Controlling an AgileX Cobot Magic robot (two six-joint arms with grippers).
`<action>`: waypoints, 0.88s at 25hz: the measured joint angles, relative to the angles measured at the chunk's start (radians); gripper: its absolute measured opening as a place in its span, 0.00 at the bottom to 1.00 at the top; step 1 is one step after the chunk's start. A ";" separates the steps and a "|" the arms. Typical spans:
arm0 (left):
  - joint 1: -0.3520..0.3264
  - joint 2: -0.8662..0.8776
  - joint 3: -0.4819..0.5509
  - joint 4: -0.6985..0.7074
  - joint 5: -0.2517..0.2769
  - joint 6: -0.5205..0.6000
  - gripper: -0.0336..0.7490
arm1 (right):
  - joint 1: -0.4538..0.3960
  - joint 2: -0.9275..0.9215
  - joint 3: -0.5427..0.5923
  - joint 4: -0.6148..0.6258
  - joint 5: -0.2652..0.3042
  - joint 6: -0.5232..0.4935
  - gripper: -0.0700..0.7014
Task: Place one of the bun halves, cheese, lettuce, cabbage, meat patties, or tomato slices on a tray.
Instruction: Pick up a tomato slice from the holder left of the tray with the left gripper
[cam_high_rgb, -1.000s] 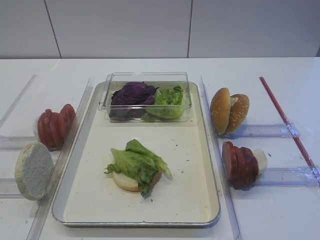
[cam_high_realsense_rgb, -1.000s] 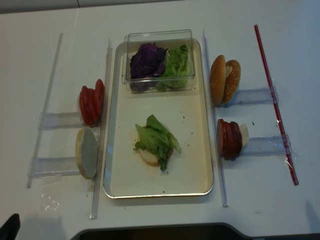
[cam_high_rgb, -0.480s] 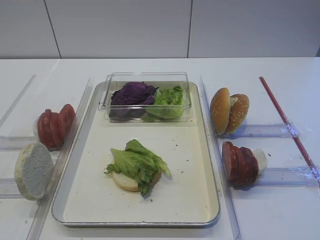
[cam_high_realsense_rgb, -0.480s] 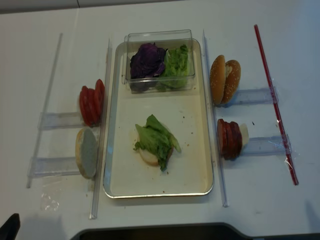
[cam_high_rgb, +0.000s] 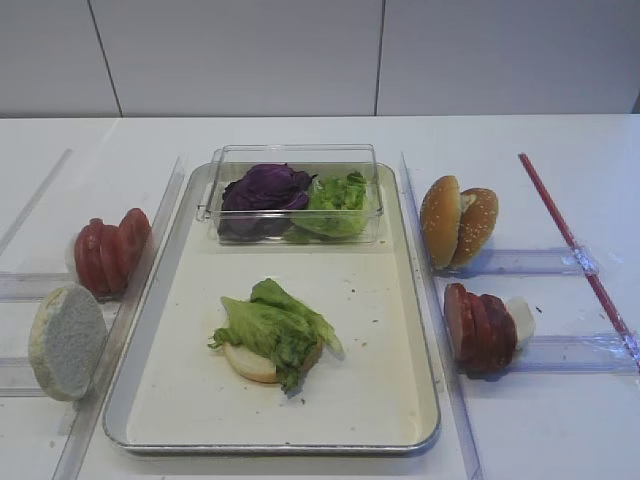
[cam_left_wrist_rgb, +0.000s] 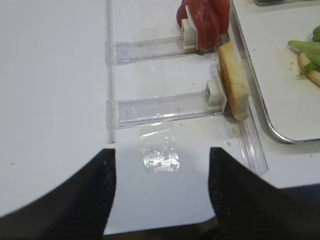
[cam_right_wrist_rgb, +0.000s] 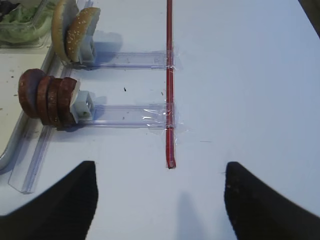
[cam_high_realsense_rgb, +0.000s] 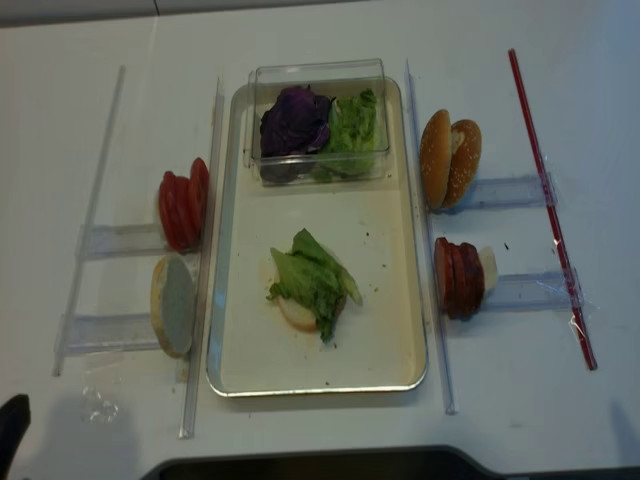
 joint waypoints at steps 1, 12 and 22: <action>0.000 0.038 -0.023 0.000 -0.003 0.000 0.58 | 0.000 0.000 0.000 0.000 0.000 0.000 0.82; -0.158 0.391 -0.213 0.017 -0.030 0.002 0.58 | 0.000 0.000 0.000 0.000 0.000 0.002 0.82; -0.235 0.758 -0.375 0.022 -0.030 0.002 0.58 | 0.000 0.000 0.000 0.000 0.000 0.003 0.82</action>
